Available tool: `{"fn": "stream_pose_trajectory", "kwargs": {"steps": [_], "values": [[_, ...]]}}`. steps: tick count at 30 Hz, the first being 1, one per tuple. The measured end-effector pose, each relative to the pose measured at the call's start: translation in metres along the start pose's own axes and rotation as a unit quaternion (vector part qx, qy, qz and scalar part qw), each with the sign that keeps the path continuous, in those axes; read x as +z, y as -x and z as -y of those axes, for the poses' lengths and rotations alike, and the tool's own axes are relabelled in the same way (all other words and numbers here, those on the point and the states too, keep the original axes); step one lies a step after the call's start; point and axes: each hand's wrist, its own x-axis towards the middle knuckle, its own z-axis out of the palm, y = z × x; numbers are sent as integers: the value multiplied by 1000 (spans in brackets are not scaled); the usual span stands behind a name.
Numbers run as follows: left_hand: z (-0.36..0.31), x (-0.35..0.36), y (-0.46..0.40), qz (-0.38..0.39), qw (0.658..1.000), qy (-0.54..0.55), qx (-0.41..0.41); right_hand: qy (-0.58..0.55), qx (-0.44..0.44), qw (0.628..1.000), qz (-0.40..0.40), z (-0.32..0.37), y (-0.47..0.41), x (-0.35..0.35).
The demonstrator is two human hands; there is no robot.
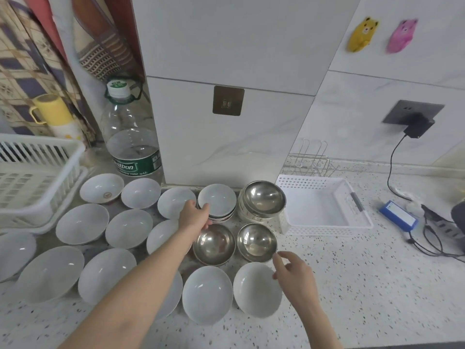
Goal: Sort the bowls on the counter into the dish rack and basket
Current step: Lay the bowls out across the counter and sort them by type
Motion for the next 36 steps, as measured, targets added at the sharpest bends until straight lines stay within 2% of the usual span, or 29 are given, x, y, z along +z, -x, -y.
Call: {"fn": "stream_pose_trajectory", "kwargs": {"steps": [7, 12, 18, 25, 31, 36], "values": [[1, 6, -25, 8, 999, 22, -32, -19, -22, 998, 49, 17, 4, 21], [-3, 4, -29, 26, 999, -33, -17, -19, -8, 998, 60, 13, 10, 29], [-12, -5, -28, 86, 988, -126, 19, -19, 1, 997, 69, 10, 13, 32], [-19, -6, -32, 105, 986, -124, 25, -28, -15, 997, 75, 19, 10, 36], [-25, -9, -32, 115, 977, -177, 40, -17, -36, 996, 81, 24, 8, 38], [-36, -9, -26, 130, 988, -81, 8, -10, -43, 995, 84, 27, 6, 41]]}}
